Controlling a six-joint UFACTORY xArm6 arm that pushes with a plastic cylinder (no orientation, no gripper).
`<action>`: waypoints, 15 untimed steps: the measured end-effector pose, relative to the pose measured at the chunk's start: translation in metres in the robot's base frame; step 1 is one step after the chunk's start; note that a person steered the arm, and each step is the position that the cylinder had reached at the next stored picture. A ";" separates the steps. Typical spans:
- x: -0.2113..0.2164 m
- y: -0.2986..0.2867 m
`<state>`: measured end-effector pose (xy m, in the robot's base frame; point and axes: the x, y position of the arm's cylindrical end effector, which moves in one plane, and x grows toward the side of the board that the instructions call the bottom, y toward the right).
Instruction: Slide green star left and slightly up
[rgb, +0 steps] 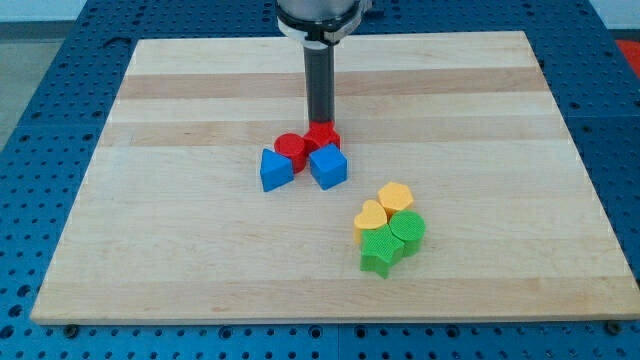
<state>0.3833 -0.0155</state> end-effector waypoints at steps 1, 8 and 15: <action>0.012 0.000; 0.128 0.139; 0.206 -0.049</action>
<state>0.5893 -0.0644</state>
